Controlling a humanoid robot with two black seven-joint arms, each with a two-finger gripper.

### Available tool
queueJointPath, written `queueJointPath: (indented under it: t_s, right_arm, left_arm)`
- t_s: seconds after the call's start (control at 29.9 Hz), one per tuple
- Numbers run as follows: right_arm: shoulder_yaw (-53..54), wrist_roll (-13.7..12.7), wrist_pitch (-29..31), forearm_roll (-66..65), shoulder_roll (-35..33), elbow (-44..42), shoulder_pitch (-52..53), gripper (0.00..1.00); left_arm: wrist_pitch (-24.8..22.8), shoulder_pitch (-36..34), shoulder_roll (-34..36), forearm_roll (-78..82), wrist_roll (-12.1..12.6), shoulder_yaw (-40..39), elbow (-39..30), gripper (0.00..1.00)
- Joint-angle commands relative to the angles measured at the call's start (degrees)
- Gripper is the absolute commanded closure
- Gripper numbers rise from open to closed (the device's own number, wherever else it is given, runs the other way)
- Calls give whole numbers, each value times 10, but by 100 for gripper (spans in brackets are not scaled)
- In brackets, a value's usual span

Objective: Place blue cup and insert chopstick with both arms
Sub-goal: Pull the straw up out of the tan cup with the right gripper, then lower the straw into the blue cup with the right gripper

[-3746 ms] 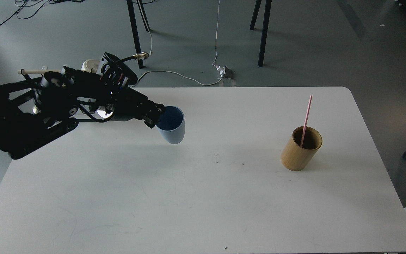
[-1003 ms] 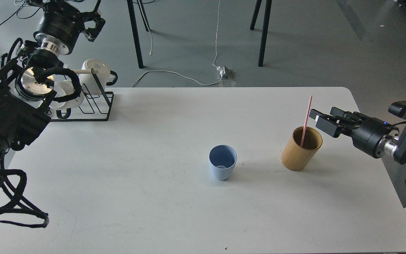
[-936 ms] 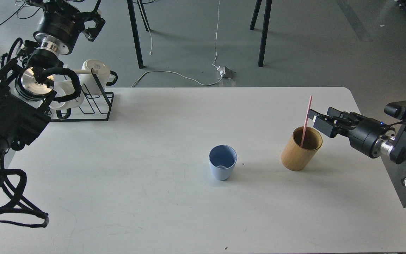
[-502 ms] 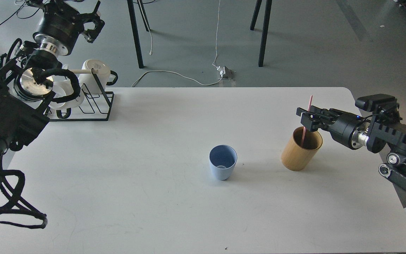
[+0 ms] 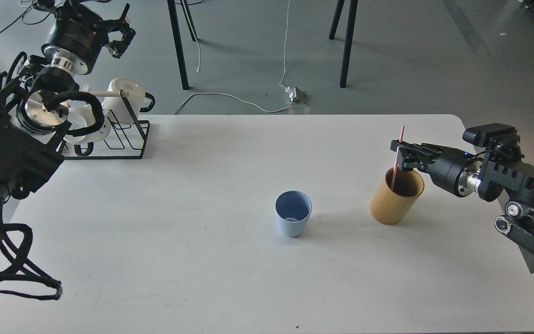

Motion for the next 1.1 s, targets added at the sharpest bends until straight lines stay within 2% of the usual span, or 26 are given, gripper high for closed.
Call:
queueJointPath:
  t_s: [0.0, 0.3, 0.43, 0.67, 0.74, 0.84, 0.97, 1.07]
  right_arm:
    - [1, 1, 0, 1, -20, 15, -1, 99]
    - [9, 2, 1, 2, -105, 108, 15, 99]
    - [10, 2, 1, 5, -135, 128, 82, 99]
    - [4, -2, 28, 80, -129, 129, 243, 98]
    - [-3, -3, 29, 83, -110, 126, 262, 98]
    - [-30, -3, 30, 85, -34, 121, 269, 98]
    - [-68, -32, 36, 121, 49, 95, 254, 99]
    - [-99, -36, 36, 132, 104, 67, 238, 99]
  left_arm:
    - [0, -1, 1, 0, 0, 0, 0, 0]
    - [0, -5, 2, 1, 0, -1, 0, 0]
    - [0, -6, 6, 0, 1, -1, 0, 0]
    - [0, -7, 6, 0, 0, -1, 0, 0]
    - [0, -7, 6, 1, 0, -1, 0, 0]
    - [0, -7, 6, 0, 1, -1, 0, 0]
    - [0, -7, 7, 1, 0, -1, 0, 0]
    - [0, -7, 7, 1, 0, -1, 0, 0]
